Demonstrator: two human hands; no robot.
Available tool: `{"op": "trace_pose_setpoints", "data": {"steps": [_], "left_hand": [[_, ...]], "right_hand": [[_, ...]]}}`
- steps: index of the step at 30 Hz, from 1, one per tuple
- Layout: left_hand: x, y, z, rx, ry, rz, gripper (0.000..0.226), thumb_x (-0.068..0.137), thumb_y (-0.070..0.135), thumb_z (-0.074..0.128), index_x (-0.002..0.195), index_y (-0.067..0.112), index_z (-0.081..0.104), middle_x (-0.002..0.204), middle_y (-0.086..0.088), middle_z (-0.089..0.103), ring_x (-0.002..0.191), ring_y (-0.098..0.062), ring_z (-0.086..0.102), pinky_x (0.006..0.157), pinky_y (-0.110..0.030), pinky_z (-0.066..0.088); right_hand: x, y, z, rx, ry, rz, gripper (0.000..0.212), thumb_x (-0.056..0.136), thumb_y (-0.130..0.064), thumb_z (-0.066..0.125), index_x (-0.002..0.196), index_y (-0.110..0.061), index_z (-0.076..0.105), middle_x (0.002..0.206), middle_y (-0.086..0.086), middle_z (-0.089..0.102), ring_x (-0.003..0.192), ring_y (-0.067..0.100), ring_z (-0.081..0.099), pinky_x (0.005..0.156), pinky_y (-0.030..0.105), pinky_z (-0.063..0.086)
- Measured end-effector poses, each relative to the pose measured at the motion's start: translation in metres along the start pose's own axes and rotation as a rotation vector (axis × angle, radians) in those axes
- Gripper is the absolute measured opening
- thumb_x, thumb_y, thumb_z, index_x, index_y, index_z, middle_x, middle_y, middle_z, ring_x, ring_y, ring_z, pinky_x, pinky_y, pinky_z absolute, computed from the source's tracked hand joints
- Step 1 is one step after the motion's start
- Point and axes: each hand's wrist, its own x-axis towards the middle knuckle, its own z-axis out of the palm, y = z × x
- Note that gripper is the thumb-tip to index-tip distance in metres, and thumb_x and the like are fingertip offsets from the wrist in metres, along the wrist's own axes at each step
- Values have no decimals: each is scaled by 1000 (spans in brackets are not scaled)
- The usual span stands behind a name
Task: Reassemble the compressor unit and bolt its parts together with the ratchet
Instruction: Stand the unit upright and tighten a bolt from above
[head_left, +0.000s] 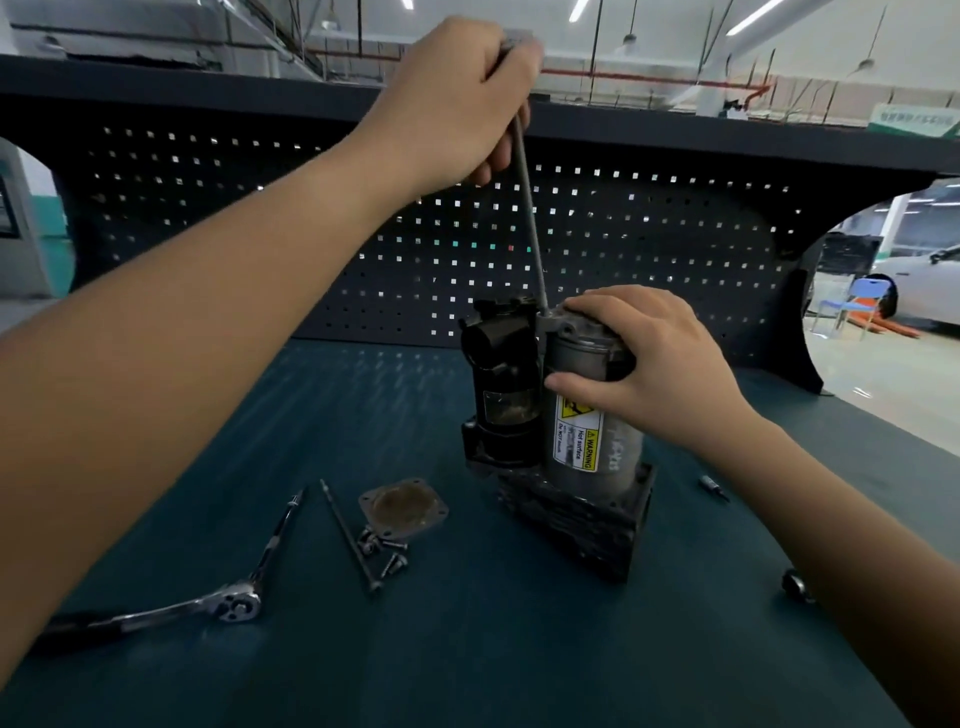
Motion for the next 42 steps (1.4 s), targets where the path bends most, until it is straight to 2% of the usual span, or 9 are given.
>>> {"op": "trace_pose_setpoints", "data": {"steps": [13, 18, 23, 27, 34, 36, 38, 40, 42], "left_hand": [[-34, -29, 51, 196, -485, -40, 26, 96, 35, 47, 83, 15, 58, 66, 4, 61, 51, 0, 57, 49, -9, 39], [-41, -30, 53, 170, -433, -23, 26, 95, 36, 48, 70, 27, 51, 66, 3, 60, 53, -1, 56, 49, -6, 38], [-47, -33, 62, 134, -315, -72, 35, 96, 38, 44, 91, 10, 63, 67, 6, 54, 58, -2, 47, 51, -10, 34], [-46, -32, 67, 118, -310, -127, 37, 98, 38, 39, 95, 9, 63, 65, 8, 49, 57, -3, 44, 48, -9, 33], [-53, -34, 73, 169, -311, -135, 39, 98, 37, 40, 62, 24, 42, 57, 9, 43, 52, -4, 40, 47, -12, 31], [-58, -35, 75, 165, -271, -123, 35, 98, 38, 39, 67, 24, 47, 60, 12, 45, 56, -4, 43, 56, -17, 35], [-63, -34, 76, 165, -245, -116, 29, 98, 40, 37, 81, 24, 55, 69, 14, 52, 70, -9, 50, 75, -32, 41], [-68, -34, 77, 214, -199, -97, 31, 98, 41, 38, 101, 22, 61, 94, 9, 59, 93, -13, 54, 93, -41, 38], [-81, -35, 75, 193, -23, -48, 36, 95, 40, 45, 115, 15, 61, 110, 2, 54, 104, -15, 52, 96, -44, 38]], "right_hand": [[-1, -2, -1, -9, 2, -10, 61, 70, -40, 76, 119, -8, 61, 115, 12, 62, 109, 33, 54, 97, 41, 34], [-1, -1, -1, -5, -13, -2, 62, 72, -41, 75, 122, -9, 59, 117, 11, 60, 110, 31, 52, 98, 39, 31], [0, 0, 0, 3, -16, 6, 63, 72, -43, 74, 124, -10, 57, 118, 9, 59, 112, 29, 51, 99, 34, 28], [0, -1, -1, 9, -17, 10, 63, 73, -43, 73, 125, -11, 57, 118, 9, 59, 111, 28, 51, 99, 33, 28], [-1, -1, 0, 6, -16, 11, 61, 73, -42, 73, 124, -12, 57, 116, 9, 59, 110, 28, 51, 98, 31, 26], [-1, -2, -1, 7, -16, 12, 61, 73, -42, 73, 124, -12, 57, 116, 9, 59, 110, 27, 51, 98, 31, 27], [-1, -2, -1, 5, -16, 11, 61, 73, -42, 73, 124, -11, 57, 116, 9, 59, 111, 28, 51, 98, 32, 27], [-1, -2, 0, 5, -16, 12, 61, 74, -43, 73, 124, -11, 57, 117, 9, 59, 112, 27, 50, 99, 32, 26], [0, -2, 0, 6, -18, 20, 62, 73, -44, 72, 124, -12, 57, 119, 8, 58, 113, 26, 49, 100, 32, 26]]}}
